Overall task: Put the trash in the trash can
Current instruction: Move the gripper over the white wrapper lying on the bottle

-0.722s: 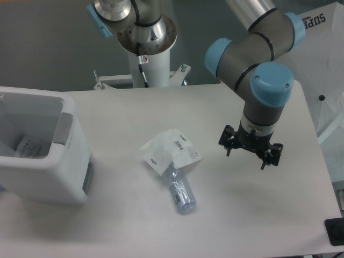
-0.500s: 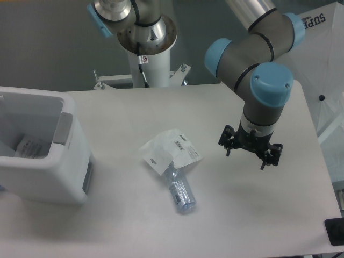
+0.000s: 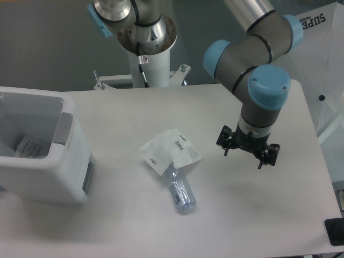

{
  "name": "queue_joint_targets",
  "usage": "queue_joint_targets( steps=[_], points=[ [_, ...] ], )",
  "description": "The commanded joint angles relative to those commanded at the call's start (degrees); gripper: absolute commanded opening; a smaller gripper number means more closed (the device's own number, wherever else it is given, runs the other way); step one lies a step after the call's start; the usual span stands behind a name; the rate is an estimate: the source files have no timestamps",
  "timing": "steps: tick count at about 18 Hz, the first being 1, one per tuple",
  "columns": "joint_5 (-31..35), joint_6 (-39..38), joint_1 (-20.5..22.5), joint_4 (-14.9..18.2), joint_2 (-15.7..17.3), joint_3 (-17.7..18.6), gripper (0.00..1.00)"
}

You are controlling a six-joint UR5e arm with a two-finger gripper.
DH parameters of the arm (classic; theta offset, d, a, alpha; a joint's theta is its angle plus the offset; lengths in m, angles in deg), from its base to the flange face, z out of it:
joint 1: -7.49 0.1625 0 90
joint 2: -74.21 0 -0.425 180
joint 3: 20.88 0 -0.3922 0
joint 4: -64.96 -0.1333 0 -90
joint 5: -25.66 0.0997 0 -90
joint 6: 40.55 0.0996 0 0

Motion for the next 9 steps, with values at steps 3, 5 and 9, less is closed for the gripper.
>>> queue_joint_targets(
  steps=[3, 5, 9],
  points=[
    [0.0, -0.01, -0.09, -5.92, 0.79, 4.06, 1.0],
    [-0.09, 0.0, -0.18, -5.75, 0.8, 4.07, 1.0],
    [0.09, -0.09, -2.72, -5.66, 0.71, 5.3, 1.0]
  ],
)
